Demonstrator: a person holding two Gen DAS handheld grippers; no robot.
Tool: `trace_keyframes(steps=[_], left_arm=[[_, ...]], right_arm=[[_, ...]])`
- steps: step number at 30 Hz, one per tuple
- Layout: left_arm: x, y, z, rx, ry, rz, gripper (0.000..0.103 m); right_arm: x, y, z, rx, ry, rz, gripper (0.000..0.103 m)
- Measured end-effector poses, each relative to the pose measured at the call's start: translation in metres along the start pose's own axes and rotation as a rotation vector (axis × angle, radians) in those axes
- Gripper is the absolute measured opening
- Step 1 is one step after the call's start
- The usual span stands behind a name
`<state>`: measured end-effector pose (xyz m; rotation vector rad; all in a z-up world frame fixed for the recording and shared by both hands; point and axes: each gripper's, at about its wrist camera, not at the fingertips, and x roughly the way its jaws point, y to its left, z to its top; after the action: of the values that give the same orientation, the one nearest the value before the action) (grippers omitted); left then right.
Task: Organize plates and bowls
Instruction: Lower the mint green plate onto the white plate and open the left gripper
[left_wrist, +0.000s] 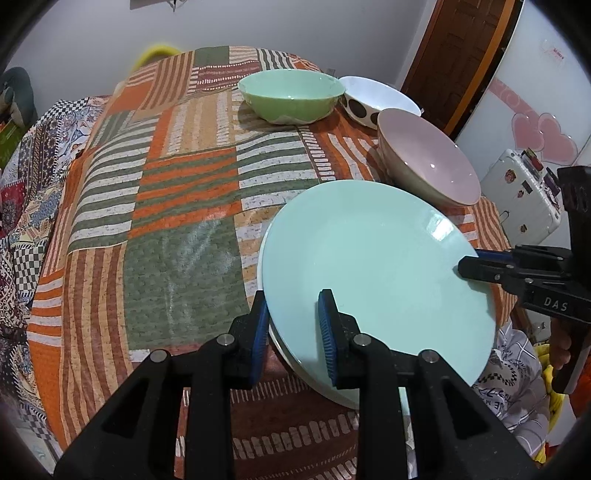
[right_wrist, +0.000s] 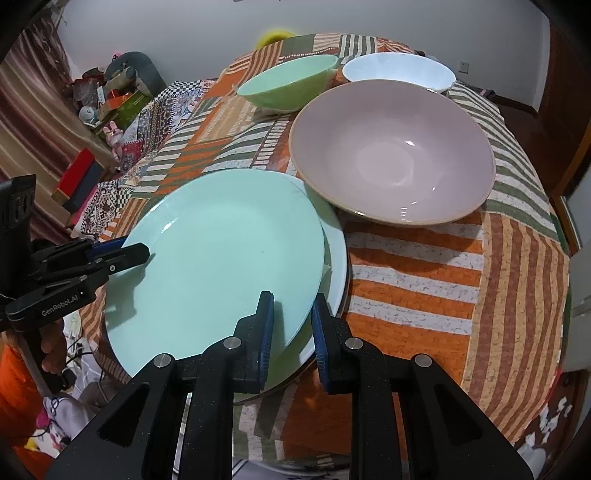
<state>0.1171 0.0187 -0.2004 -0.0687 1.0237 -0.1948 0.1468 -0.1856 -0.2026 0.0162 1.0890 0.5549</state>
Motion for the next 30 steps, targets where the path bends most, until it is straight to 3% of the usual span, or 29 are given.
trace_keyframes(steps=[14,18,30], left_arm=[[0.005,-0.003,-0.001,0.026,-0.008,0.064,0.027],[0.015,0.003,-0.002,-0.009,0.047,0.038,0.027],[0.016,0.003,-0.005,-0.006,0.032,0.038,0.027]], right_arm=[[0.007,0.009,0.003,-0.036,0.012,-0.03,0.019],[0.009,0.012,0.003,-0.048,0.018,-0.041,0.019],[0.006,0.008,0.001,-0.045,0.023,-0.036,0.019]])
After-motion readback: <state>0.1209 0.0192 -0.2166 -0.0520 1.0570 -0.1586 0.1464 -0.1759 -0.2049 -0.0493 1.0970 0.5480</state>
